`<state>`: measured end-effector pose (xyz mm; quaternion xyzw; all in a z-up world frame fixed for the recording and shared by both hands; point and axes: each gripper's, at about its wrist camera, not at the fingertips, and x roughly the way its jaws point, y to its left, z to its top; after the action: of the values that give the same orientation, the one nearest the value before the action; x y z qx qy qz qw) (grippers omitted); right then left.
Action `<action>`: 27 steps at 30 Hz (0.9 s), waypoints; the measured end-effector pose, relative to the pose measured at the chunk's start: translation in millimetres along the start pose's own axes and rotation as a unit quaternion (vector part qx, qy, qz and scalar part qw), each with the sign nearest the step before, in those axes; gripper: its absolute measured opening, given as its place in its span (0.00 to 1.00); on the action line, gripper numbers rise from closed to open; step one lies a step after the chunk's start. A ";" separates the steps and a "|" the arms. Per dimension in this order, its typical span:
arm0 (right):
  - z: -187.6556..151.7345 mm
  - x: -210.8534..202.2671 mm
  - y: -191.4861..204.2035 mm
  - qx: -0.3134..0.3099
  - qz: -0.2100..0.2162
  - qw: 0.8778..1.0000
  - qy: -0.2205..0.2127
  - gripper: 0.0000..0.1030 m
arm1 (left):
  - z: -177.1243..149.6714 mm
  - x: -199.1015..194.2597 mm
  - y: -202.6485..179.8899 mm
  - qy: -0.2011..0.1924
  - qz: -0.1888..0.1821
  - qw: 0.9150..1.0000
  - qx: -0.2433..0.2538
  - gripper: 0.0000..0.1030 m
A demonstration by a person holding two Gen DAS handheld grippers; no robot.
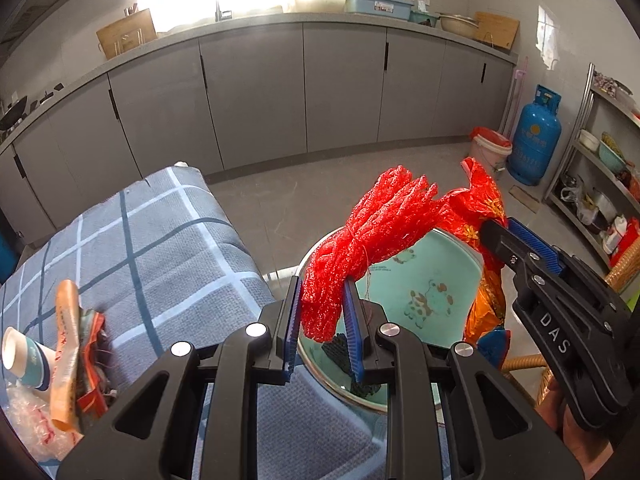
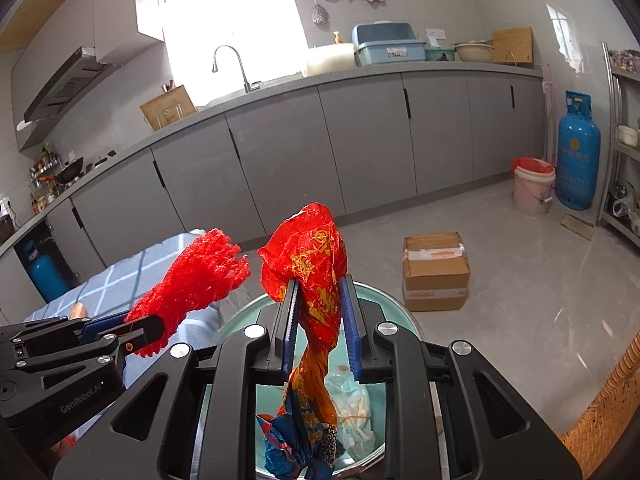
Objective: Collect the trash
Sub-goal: 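Carry both red items over the green basin and open both tools to drop them, then move both tools back over the remaining trash on the table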
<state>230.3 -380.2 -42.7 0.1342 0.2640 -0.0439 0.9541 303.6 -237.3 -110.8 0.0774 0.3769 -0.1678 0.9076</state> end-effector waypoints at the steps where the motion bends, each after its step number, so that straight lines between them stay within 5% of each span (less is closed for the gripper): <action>1: -2.0 4.4 -2.6 0.001 -0.002 1.000 0.004 0.22 | 0.3 5.9 -2.0 0.004 0.000 1.000 0.002 0.21; 8: -8.2 29.9 -16.2 0.005 -0.010 1.000 0.027 0.24 | -1.9 35.4 -11.5 0.030 -0.003 0.999 0.011 0.23; 15: -10.6 35.5 -26.4 0.017 -0.018 0.999 0.032 0.46 | -7.2 46.8 -10.7 0.048 0.000 0.999 0.010 0.44; 19: -11.1 24.5 -28.4 0.023 -0.024 0.999 0.025 0.46 | -9.4 40.1 -8.4 0.042 0.006 0.999 0.007 0.62; 27: -14.9 -11.3 -20.2 0.046 -0.029 0.998 0.017 0.55 | -13.3 0.3 12.4 0.020 0.027 0.999 -0.017 0.76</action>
<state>210.2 -395.3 -53.8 0.1710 0.2818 -0.0814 0.9406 299.5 -222.3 -120.2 0.0755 0.3953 -0.1350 0.9054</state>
